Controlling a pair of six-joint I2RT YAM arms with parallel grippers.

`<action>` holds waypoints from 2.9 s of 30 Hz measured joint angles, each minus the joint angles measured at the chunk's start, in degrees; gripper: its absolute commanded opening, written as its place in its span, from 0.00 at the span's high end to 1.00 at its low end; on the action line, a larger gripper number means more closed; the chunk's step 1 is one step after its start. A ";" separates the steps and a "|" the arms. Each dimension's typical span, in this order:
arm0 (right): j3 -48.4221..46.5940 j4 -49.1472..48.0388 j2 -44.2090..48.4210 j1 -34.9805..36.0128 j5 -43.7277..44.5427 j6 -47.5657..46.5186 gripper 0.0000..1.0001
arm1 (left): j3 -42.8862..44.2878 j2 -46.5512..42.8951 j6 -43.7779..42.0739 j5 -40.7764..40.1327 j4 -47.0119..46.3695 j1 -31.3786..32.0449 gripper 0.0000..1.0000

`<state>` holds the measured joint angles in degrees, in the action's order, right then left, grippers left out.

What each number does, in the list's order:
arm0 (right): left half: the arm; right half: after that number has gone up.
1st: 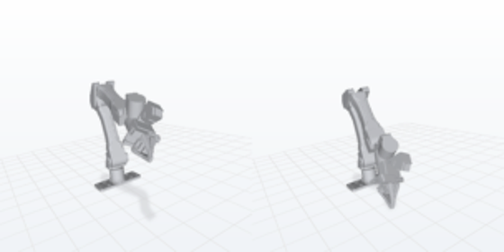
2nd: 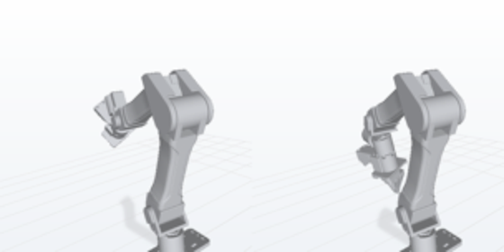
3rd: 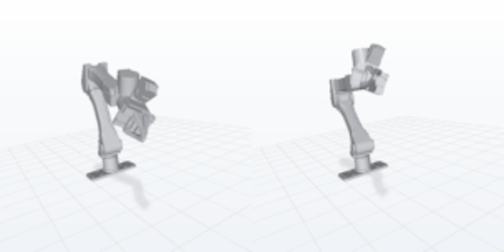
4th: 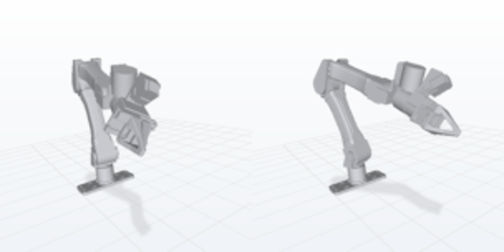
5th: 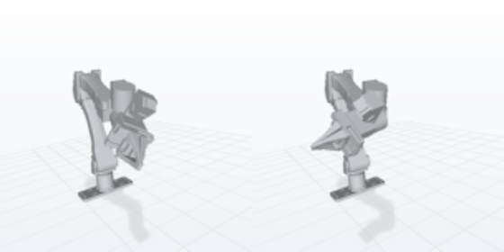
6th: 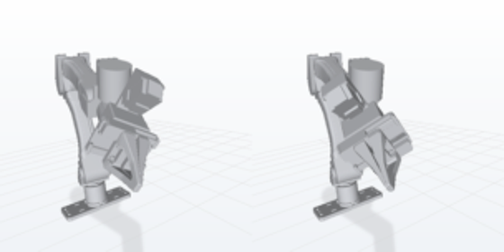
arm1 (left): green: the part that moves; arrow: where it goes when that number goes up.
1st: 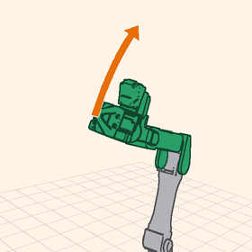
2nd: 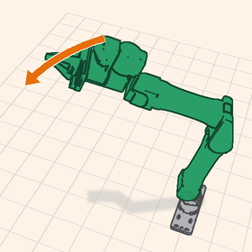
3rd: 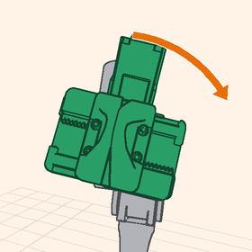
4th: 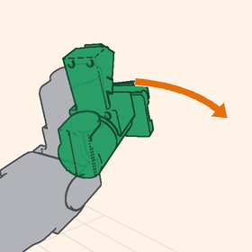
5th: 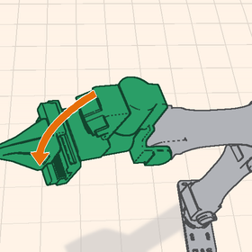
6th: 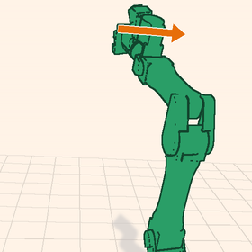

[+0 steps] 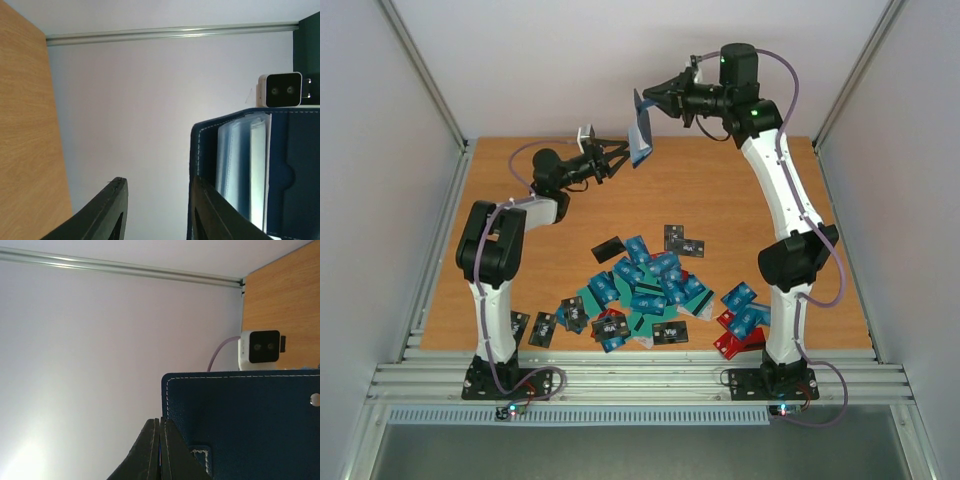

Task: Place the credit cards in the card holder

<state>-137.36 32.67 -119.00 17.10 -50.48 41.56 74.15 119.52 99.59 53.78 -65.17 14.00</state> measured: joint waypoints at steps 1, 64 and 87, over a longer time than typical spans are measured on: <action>-0.20 0.00 0.00 0.00 -0.11 0.02 0.99 | 0.00 0.24 0.31 -0.11 -0.44 0.00 0.67; 33.16 37.07 9.86 -0.28 26.75 -41.70 0.44 | 59.49 16.15 -76.24 -48.94 140.39 3.82 0.97; 49.88 31.65 22.93 -0.28 26.58 -39.85 0.44 | 53.64 19.43 -77.13 -62.49 143.91 12.31 0.52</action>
<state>-87.48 64.31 -96.07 16.82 -23.90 1.72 127.79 138.96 22.46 -8.71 78.74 26.30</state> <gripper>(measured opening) 0.560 0.461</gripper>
